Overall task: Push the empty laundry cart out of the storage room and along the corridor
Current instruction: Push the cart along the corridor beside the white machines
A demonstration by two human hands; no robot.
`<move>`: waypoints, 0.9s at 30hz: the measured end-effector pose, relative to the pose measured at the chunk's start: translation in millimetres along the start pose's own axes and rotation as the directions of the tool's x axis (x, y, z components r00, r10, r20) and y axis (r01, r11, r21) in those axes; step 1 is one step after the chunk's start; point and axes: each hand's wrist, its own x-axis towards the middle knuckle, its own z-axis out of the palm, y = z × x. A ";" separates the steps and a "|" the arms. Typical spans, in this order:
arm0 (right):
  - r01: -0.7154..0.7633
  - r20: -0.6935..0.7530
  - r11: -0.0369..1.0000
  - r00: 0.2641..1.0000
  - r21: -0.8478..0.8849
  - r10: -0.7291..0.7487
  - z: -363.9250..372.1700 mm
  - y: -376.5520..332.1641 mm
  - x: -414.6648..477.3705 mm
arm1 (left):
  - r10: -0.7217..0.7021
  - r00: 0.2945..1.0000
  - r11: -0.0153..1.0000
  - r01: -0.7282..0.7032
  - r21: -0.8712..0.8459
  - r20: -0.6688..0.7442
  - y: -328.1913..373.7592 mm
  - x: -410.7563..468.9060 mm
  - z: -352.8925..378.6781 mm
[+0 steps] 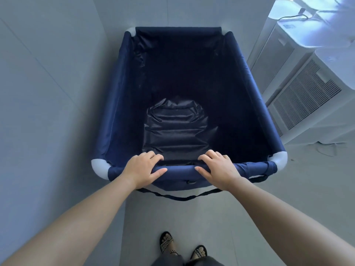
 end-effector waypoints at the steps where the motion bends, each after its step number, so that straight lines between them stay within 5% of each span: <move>1: -0.004 -0.014 1.000 1.000 0.003 0.004 -4.0 -3.3 -0.1 | -0.002 1.000 1.000 0.002 -0.017 -0.009 0.6 0.6 -4.5; 9: -0.053 0.113 0.999 0.992 -0.010 0.054 0.1 -14.9 -14.3 | -0.093 0.962 0.994 0.104 -0.031 0.255 4.0 -5.7 -10.7; 27: -0.008 0.190 0.999 0.982 -0.050 0.018 9.9 1.5 -17.2 | -0.179 0.957 0.978 0.198 -0.062 0.230 26.5 -26.3 3.6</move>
